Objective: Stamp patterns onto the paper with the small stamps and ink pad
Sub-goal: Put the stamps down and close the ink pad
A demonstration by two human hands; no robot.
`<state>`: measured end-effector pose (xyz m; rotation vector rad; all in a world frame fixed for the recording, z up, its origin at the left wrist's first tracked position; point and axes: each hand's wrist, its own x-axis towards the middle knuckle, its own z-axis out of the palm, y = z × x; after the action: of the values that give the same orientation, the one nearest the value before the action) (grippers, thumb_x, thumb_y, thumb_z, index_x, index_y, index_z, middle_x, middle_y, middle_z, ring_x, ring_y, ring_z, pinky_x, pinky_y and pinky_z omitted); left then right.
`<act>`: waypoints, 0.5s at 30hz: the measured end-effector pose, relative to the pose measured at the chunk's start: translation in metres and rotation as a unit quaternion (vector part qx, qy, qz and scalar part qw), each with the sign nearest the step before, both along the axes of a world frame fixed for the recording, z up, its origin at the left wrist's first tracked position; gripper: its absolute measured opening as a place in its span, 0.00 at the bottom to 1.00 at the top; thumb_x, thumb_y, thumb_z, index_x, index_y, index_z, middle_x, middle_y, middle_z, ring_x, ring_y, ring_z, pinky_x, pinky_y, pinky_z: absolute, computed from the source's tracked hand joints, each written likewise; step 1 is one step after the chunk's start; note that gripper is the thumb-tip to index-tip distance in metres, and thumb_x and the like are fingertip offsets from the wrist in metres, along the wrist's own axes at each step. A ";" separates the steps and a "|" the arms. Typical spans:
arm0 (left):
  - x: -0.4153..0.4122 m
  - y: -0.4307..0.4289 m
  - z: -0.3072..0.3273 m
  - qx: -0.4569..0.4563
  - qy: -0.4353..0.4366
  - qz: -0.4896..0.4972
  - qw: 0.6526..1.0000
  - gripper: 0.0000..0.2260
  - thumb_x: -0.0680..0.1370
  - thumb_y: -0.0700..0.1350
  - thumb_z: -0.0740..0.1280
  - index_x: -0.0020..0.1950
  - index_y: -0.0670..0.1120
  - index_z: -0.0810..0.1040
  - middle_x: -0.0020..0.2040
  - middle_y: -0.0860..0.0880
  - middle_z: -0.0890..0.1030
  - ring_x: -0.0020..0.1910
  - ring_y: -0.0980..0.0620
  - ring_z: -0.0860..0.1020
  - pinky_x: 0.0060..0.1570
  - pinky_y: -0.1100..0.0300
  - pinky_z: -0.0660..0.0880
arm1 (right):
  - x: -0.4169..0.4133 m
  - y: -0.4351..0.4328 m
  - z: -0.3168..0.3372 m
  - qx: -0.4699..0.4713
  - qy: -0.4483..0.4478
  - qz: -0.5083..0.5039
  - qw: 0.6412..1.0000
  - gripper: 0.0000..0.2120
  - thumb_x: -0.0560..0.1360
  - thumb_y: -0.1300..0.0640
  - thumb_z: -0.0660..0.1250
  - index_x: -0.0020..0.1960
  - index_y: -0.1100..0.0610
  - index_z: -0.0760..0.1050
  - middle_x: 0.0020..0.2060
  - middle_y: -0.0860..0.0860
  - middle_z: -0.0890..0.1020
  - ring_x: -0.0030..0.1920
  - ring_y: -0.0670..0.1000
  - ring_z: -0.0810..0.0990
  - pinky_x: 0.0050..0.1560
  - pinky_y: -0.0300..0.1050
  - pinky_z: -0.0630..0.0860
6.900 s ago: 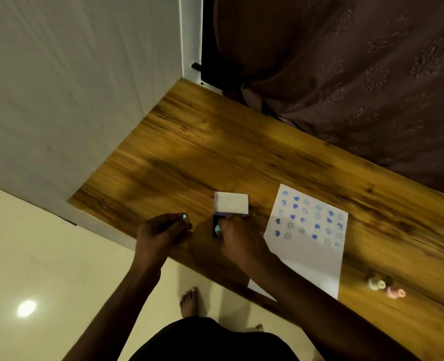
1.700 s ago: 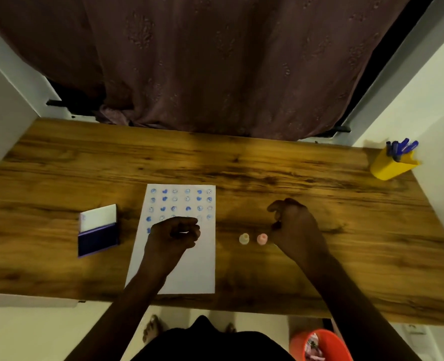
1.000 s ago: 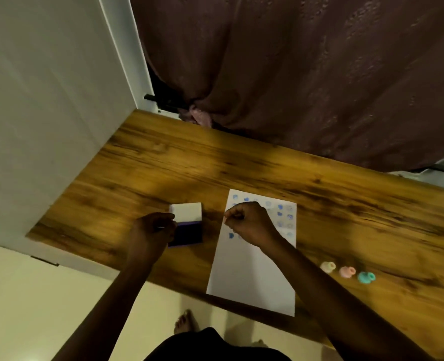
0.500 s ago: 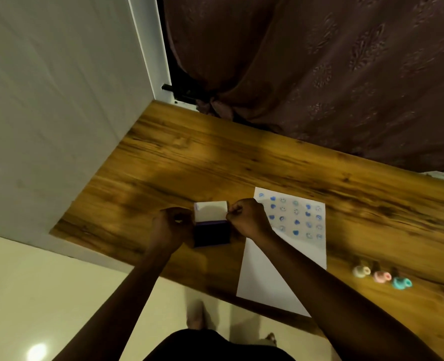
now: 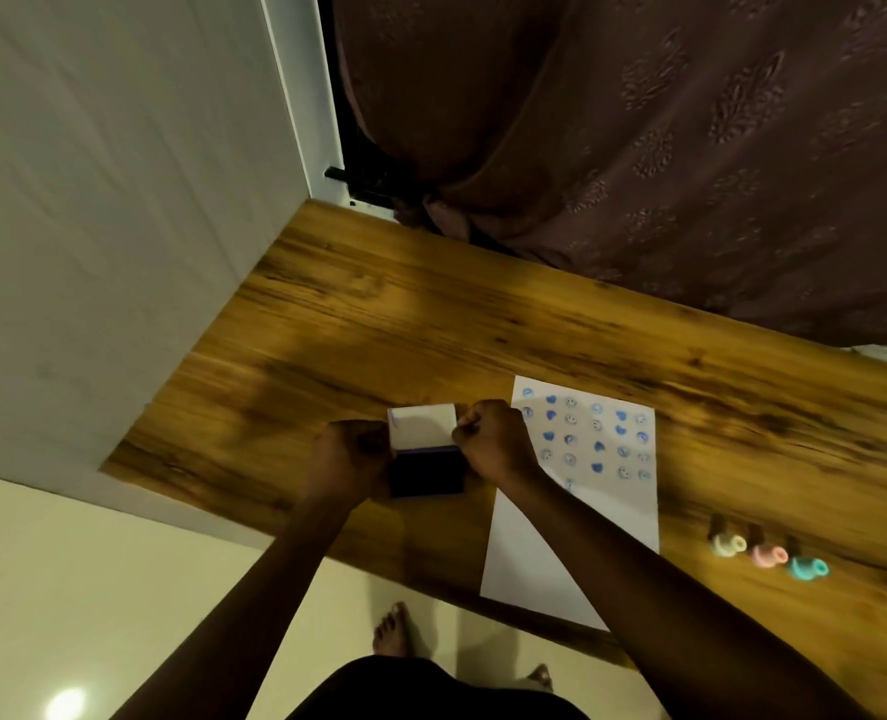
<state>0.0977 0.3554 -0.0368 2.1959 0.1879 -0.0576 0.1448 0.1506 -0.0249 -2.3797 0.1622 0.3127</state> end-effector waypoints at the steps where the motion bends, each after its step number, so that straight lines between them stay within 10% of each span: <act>1: -0.001 0.000 -0.001 0.001 0.000 0.005 1.000 0.10 0.73 0.35 0.76 0.53 0.43 0.87 0.49 0.43 0.89 0.40 0.59 0.80 0.35 0.82 0.71 | -0.002 0.000 0.000 0.004 -0.008 0.003 1.000 0.03 0.74 0.58 0.73 0.43 0.52 0.80 0.43 0.48 0.83 0.47 0.52 0.84 0.44 0.41 0.76; 11: -0.002 -0.004 0.004 0.053 0.005 0.008 0.999 0.06 0.72 0.37 0.76 0.47 0.45 0.87 0.43 0.50 0.86 0.36 0.67 0.76 0.33 0.81 0.70 | -0.018 -0.014 0.008 0.058 -0.014 0.004 0.998 0.06 0.76 0.61 0.73 0.53 0.58 0.81 0.54 0.53 0.85 0.55 0.51 0.83 0.43 0.28 0.73; 15: -0.012 -0.005 0.008 0.048 -0.021 0.014 0.999 0.09 0.73 0.35 0.73 0.43 0.50 0.84 0.38 0.57 0.82 0.36 0.70 0.77 0.33 0.78 0.71 | -0.026 -0.019 0.011 0.060 -0.013 0.026 0.998 0.09 0.77 0.62 0.72 0.57 0.56 0.83 0.54 0.52 0.87 0.55 0.52 0.85 0.56 0.43 0.81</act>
<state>0.0853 0.3499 -0.0285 2.2880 0.2011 0.0123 0.1185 0.1313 -0.0135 -2.2711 0.0665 0.3063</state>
